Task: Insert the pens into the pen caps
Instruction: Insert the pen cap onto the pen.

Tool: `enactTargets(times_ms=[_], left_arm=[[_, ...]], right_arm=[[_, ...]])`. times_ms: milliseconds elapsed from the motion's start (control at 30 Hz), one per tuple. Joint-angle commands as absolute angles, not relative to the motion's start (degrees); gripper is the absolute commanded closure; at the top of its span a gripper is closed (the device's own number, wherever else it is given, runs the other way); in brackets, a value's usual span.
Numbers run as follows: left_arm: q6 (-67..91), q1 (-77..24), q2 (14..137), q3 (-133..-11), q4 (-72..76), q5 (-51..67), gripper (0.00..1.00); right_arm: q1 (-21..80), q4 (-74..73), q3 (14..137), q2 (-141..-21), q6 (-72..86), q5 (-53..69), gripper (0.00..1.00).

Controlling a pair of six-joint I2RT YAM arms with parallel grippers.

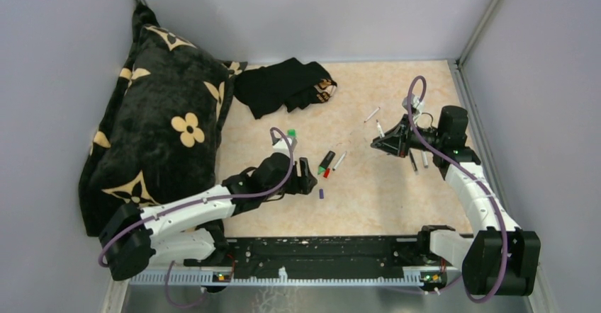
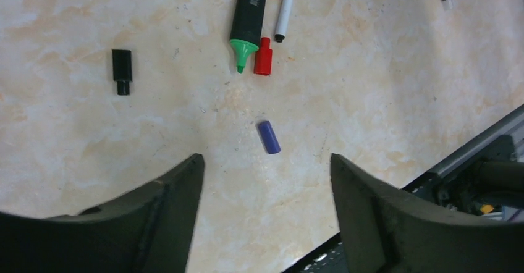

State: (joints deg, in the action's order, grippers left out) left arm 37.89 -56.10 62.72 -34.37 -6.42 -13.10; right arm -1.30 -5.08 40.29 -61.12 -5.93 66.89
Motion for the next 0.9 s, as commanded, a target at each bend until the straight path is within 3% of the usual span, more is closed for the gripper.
enactTargets(times_ms=[0,67,167,367,867], left_arm=[[45.7,-56.1,65.9,-37.2,-10.4,-10.9,0.36],[49.6,-56.8,69.1,-39.8,-14.6,-13.3,0.47],[54.3,-59.0,75.7,-44.7,-21.3,-18.8,0.52],[59.3,-61.5,90.4,-59.0,-37.5,-25.2,0.52],[56.4,-63.6,102.2,-67.2,-37.2,-21.4,0.56]], right_arm=[[-1.8,-2.5,42.2,-59.5,-5.7,68.0,1.0],[-1.8,-2.4,42.2,-59.5,-5.7,68.1,1.0],[-1.8,-2.3,42.1,-59.6,-5.6,68.1,1.0],[-1.8,-2.2,42.0,-59.6,-5.6,68.2,1.0],[-1.8,-1.9,41.9,-59.6,-5.4,68.3,1.0]])
